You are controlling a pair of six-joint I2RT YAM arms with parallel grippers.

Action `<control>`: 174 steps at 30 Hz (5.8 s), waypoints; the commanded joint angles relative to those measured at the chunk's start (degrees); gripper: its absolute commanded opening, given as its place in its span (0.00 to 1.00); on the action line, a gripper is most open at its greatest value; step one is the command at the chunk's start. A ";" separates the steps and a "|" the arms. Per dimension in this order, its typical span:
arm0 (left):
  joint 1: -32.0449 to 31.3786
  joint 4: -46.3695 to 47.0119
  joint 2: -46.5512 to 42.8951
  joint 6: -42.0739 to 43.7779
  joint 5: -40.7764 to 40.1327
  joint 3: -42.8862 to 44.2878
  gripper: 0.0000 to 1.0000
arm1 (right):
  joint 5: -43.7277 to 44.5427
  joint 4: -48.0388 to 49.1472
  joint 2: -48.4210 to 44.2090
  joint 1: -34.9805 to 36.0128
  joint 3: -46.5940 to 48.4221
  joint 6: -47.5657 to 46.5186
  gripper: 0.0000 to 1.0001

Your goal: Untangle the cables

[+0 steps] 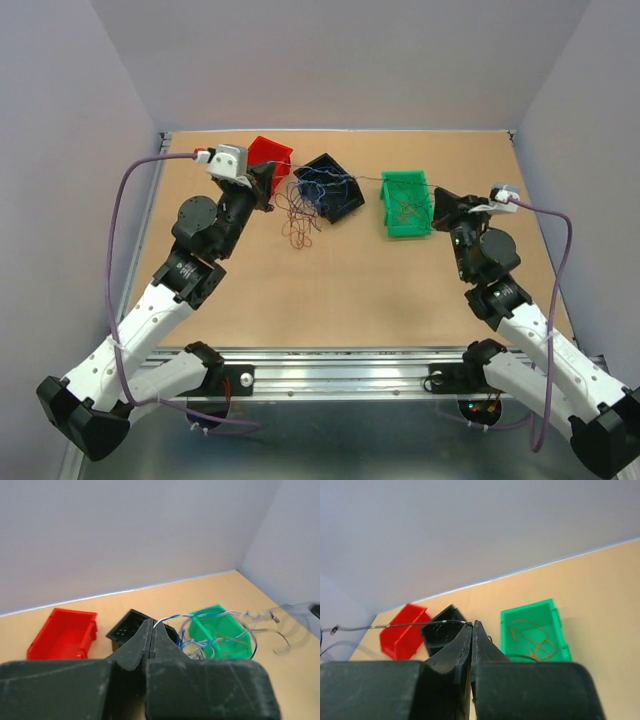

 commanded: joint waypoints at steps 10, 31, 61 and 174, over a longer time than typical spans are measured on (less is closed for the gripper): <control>4.53 8.95 -6.15 -2.49 -11.99 -0.96 0.00 | 19.64 -5.99 -16.11 -1.47 -2.76 -1.73 0.01; 13.76 12.90 -15.30 -2.93 1.07 -6.40 0.00 | 16.07 -11.62 -26.87 -1.55 -3.39 -2.25 0.01; 13.67 22.39 -22.33 -0.20 14.21 -15.55 0.00 | -33.08 22.21 46.35 -1.46 29.22 2.04 0.01; 13.67 23.27 -19.95 0.41 17.02 -15.99 0.00 | -19.20 -4.15 80.83 3.11 65.44 -10.96 0.61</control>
